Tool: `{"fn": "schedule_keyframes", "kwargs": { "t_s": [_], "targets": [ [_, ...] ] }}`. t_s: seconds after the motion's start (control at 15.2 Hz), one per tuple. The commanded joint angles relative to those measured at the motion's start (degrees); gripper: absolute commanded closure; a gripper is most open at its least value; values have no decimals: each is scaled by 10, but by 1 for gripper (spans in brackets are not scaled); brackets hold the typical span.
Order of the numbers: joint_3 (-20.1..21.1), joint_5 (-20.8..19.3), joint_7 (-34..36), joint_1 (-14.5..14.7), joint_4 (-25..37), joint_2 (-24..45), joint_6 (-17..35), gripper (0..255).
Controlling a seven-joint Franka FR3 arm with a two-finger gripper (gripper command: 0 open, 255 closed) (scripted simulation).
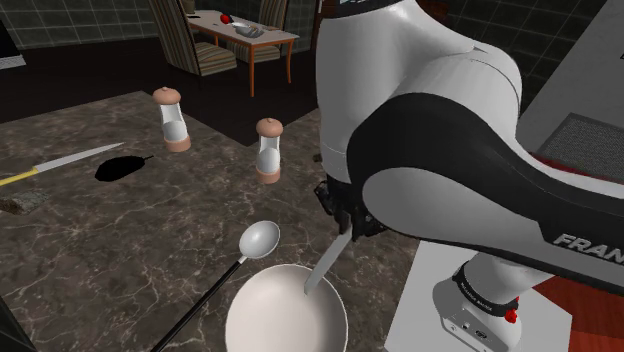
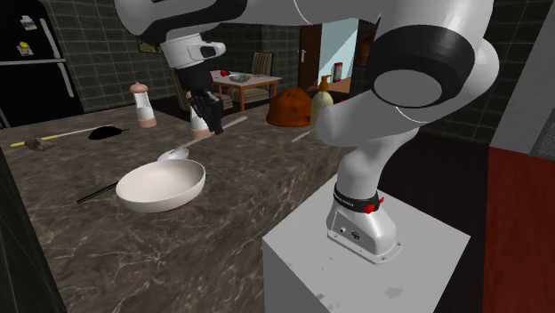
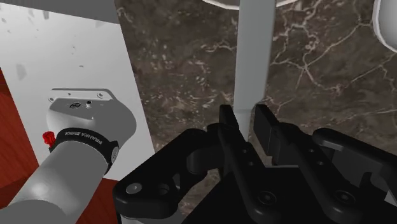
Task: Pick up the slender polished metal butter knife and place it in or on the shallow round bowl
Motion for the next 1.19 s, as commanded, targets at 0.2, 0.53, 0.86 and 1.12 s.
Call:
{"fn": "schedule_keyframes", "kwargs": {
  "t_s": [0.2, 0.53, 0.86, 1.12],
  "targets": [
    [67, 26, 68, -38, 93, 21, -22, 255],
    [143, 50, 133, -97, 201, 36, -45, 255],
    [173, 68, 143, -111, 205, 27, -29, 255],
    [188, 81, 139, -110, 183, 18, -7, 255]
  ]
}}
